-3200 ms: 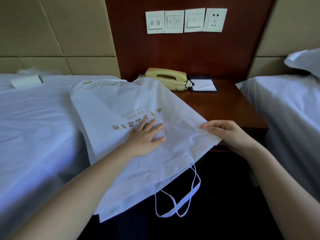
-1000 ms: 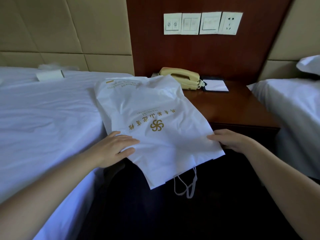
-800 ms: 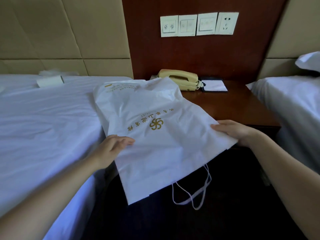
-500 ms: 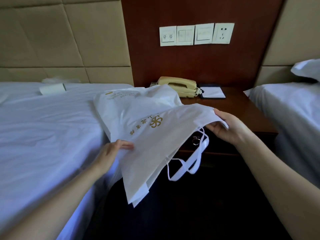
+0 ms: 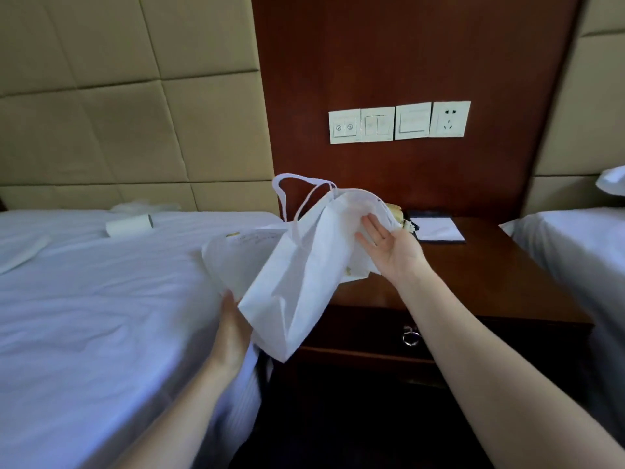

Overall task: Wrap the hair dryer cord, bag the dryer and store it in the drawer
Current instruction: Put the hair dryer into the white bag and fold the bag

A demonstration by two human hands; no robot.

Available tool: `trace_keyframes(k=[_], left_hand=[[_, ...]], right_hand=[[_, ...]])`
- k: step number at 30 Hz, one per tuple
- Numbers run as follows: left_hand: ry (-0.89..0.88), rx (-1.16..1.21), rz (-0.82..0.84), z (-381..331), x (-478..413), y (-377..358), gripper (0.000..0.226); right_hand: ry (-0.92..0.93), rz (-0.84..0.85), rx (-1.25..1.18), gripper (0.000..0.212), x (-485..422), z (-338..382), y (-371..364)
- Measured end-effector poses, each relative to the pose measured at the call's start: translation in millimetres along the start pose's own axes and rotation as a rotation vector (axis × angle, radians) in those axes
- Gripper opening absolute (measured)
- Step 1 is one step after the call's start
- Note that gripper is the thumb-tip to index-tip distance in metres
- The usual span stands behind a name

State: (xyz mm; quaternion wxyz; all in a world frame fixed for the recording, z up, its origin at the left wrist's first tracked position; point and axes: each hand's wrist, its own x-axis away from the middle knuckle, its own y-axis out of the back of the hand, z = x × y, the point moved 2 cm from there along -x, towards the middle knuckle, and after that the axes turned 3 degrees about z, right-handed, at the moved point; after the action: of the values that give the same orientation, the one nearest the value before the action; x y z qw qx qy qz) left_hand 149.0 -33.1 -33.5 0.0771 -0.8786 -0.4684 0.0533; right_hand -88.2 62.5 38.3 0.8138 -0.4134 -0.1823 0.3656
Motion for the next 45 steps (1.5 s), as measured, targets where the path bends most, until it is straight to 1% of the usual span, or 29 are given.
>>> trace_keyframes(k=[1, 2, 3, 5, 6, 7, 8, 9, 10, 11, 12, 13, 16, 17, 18, 19, 22, 23, 25, 27, 28, 30, 32, 34, 36, 39, 41, 42, 45], left_hand=[[-0.028, 0.008, 0.022, -4.4, -1.1, -2.4, 0.032], [-0.055, 0.008, 0.072, -9.5, 2.4, -5.9, 0.022], [-0.067, 0.101, 0.114, -13.5, 1.7, -10.4, 0.039], [-0.135, 0.257, 0.157, -22.8, -4.6, -13.3, 0.099], [-0.149, 0.264, 0.169, -28.9, -5.0, -17.7, 0.117], [-0.159, 0.282, 0.177, -31.2, -11.5, -16.3, 0.125], [-0.183, 0.266, 0.203, -33.5, -13.0, -16.9, 0.122], [-0.171, 0.233, 0.209, -32.2, -15.4, -17.9, 0.109], [-0.174, 0.183, 0.188, -29.9, -19.1, -16.3, 0.091], [-0.188, 0.088, 0.172, -25.7, -24.1, -14.1, 0.074], [-0.212, -0.047, 0.168, -23.3, -24.1, -14.4, 0.067], [-0.236, -0.157, 0.187, -22.8, -21.4, -16.8, 0.069], [-0.234, -0.239, 0.279, -17.4, -15.5, -27.8, 0.085], [-0.230, -0.277, 0.264, -16.3, -15.3, -31.6, 0.088], [-0.223, -0.337, 0.210, -14.5, -17.0, -35.1, 0.088], [-0.204, -0.393, 0.125, -14.2, -18.4, -38.5, 0.082], [-0.135, -0.395, -0.167, -17.9, -24.2, -42.7, 0.035], [-0.132, -0.374, -0.233, -20.1, -25.5, -41.9, 0.029], [-0.175, -0.333, -0.337, -26.7, -28.9, -35.9, 0.028], [-0.224, -0.308, -0.410, -34.3, -32.9, -27.4, 0.027], [-0.247, -0.298, -0.436, -37.9, -35.1, -23.6, 0.026], [-0.265, -0.267, -0.463, -46.3, -39.8, -18.1, 0.024], [-0.254, -0.224, -0.482, -54.8, -46.5, -14.9, 0.018], [-0.210, -0.193, -0.501, -62.5, -55.7, -11.3, 0.012], [-0.150, -0.182, -0.500, -66.4, -68.9, -4.9, 0.012], [-0.083, -0.230, -0.501, -69.1, -91.4, 6.0, 0.018], [-0.079, -0.267, -0.505, -73.1, -105.2, 12.2, 0.028], [-0.080, -0.276, -0.492, -75.2, -111.4, 14.7, 0.028], [-0.085, -0.329, -0.473, -81.4, -125.4, 20.6, 0.018]], right_hand=[[0.000, -0.023, 0.031, 0.038, -6.2, -2.7, -4.7], [0.003, -0.040, 0.058, 0.042, -11.9, -5.2, -7.7], [0.009, -0.056, 0.085, 0.046, -16.7, -7.0, -9.8], [0.026, -0.074, 0.113, 0.050, -25.0, -9.1, -12.3], [0.038, -0.083, 0.114, 0.051, -28.9, -9.9, -12.9], [0.047, -0.094, 0.117, 0.051, -32.3, -10.6, -14.1], [0.052, -0.099, 0.127, 0.052, -36.5, -11.6, -14.8], [0.055, -0.109, 0.150, 0.052, -39.7, -12.5, -16.5], [0.057, -0.117, 0.178, 0.052, -43.1, -13.6, -17.9], [0.057, -0.126, 0.212, 0.051, -45.3, -14.4, -20.5], [0.058, -0.128, 0.247, 0.050, -47.6, -15.5, -23.5], [0.059, -0.131, 0.278, 0.050, -48.6, -16.6, -26.7], [0.055, -0.157, 0.360, 0.047, -54.7, -20.5, -30.9], [0.050, -0.163, 0.420, 0.044, -56.0, -21.8, -30.3], [0.045, -0.167, 0.504, 0.042, -56.9, -22.7, -28.6], [0.039, -0.165, 0.603, 0.039, -55.0, -22.6, -27.4], [0.045, -0.111, 0.821, 0.034, -47.3, -19.6, -18.3], [0.091, -0.103, 0.921, 0.032, -42.9, -15.6, -13.4], [0.253, -0.126, 1.139, 0.029, -34.4, -3.5, 0.4], [0.397, -0.155, 1.297, 0.033, -28.6, 9.6, 15.7], [0.438, -0.150, 1.365, 0.039, -28.8, 14.6, 23.6], [0.441, -0.097, 1.471, 0.050, -30.6, 19.6, 34.7], [0.355, -0.045, 1.464, 0.053, -34.9, 17.3, 42.5], [0.244, -0.018, 1.365, 0.048, -38.5, 10.7, 45.3], [0.205, 0.024, 1.248, 0.040, -41.5, 4.0, 42.6], [0.260, 0.078, 1.134, 0.030, -50.3, -0.4, 33.6], [0.291, 0.078, 1.123, 0.027, -59.4, -2.1, 29.3], [0.306, 0.067, 1.143, 0.028, -64.6, -2.5, 28.6], [0.376, 0.048, 1.233, 0.038, -78.7, -5.7, 28.7]])
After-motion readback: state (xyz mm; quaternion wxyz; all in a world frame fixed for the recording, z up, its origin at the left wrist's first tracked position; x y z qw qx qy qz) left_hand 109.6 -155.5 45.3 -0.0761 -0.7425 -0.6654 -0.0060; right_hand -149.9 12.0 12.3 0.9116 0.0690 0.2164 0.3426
